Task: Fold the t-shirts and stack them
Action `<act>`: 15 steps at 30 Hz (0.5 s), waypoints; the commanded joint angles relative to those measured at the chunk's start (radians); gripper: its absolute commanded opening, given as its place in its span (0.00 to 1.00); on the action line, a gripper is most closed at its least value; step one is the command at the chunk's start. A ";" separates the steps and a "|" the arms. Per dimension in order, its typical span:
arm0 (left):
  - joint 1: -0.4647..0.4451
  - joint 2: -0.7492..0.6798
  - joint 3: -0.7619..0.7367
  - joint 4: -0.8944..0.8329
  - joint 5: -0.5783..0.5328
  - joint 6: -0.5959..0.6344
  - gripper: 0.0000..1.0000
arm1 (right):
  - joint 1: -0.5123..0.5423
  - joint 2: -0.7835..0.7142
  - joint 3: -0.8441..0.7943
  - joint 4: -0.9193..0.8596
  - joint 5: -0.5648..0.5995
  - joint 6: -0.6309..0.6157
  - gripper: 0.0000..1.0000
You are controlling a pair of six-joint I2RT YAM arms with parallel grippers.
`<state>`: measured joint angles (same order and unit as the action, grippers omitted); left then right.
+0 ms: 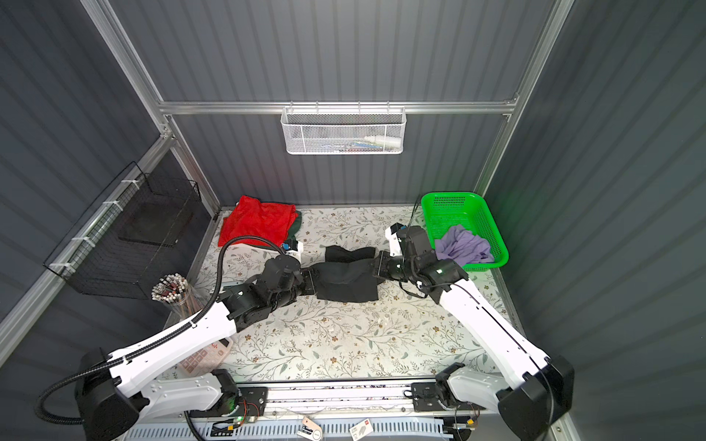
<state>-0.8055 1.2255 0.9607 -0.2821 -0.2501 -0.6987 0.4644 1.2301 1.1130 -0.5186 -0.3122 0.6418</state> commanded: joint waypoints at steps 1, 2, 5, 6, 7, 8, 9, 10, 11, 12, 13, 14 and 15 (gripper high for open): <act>0.092 0.060 0.016 0.074 0.065 0.038 0.00 | -0.047 0.080 0.043 0.040 -0.058 -0.044 0.00; 0.108 0.081 0.021 0.090 0.075 0.047 0.00 | -0.059 0.114 0.053 0.039 -0.061 -0.050 0.00; 0.137 0.171 0.066 0.114 0.088 0.096 0.00 | -0.090 0.208 0.097 0.047 -0.088 -0.065 0.00; 0.146 0.208 0.092 0.117 0.096 0.110 0.00 | -0.100 0.245 0.116 0.051 -0.109 -0.070 0.00; 0.156 0.249 0.121 0.114 0.102 0.118 0.00 | -0.108 0.276 0.134 0.057 -0.122 -0.073 0.00; 0.165 0.289 0.145 0.117 0.111 0.123 0.00 | -0.113 0.308 0.150 0.060 -0.132 -0.077 0.00; 0.178 0.334 0.171 0.123 0.127 0.127 0.00 | -0.122 0.343 0.170 0.060 -0.139 -0.077 0.00; 0.194 0.374 0.194 0.133 0.147 0.128 0.00 | -0.135 0.378 0.191 0.059 -0.152 -0.076 0.00; 0.212 0.418 0.218 0.139 0.172 0.124 0.00 | -0.145 0.406 0.207 0.061 -0.166 -0.073 0.00; 0.232 0.464 0.248 0.143 0.208 0.118 0.00 | -0.156 0.435 0.223 0.065 -0.180 -0.068 0.00; 0.249 0.506 0.276 0.146 0.236 0.116 0.00 | -0.165 0.460 0.239 0.070 -0.188 -0.066 0.00; 0.261 0.541 0.307 0.145 0.255 0.114 0.00 | -0.171 0.477 0.251 0.072 -0.191 -0.067 0.00; 0.273 0.579 0.335 0.146 0.274 0.114 0.00 | -0.177 0.499 0.264 0.072 -0.189 -0.068 0.00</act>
<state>-0.5678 1.7409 1.2327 -0.1596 -0.0589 -0.6079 0.3019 1.6958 1.3380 -0.4580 -0.4618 0.5892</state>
